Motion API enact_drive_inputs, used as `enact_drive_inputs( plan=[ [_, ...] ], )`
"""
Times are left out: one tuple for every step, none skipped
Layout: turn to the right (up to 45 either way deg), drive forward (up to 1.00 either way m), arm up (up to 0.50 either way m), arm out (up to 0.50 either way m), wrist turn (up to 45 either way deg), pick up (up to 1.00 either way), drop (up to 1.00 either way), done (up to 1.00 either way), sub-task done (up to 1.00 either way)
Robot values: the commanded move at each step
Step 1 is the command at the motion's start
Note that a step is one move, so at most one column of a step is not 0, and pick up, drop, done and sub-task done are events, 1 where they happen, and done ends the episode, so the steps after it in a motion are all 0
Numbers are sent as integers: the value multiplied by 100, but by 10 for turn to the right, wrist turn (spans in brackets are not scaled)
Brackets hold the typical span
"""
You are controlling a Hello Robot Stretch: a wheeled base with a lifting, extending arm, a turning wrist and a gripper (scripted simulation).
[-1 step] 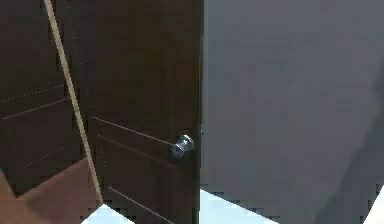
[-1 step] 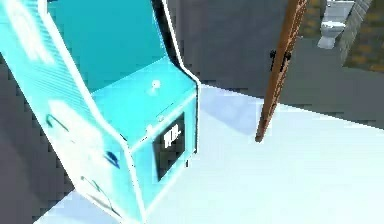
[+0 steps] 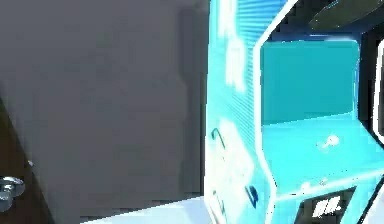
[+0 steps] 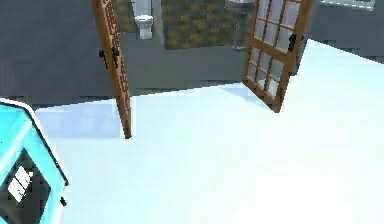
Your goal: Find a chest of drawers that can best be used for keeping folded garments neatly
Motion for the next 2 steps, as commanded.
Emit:
enact_drive_inputs(
  plan=[
    [450, 0, 0, 0, 0, 0, 0, 0, 0],
    [450, 0, 0, 0, 0, 0, 0, 0, 0]
  ],
)
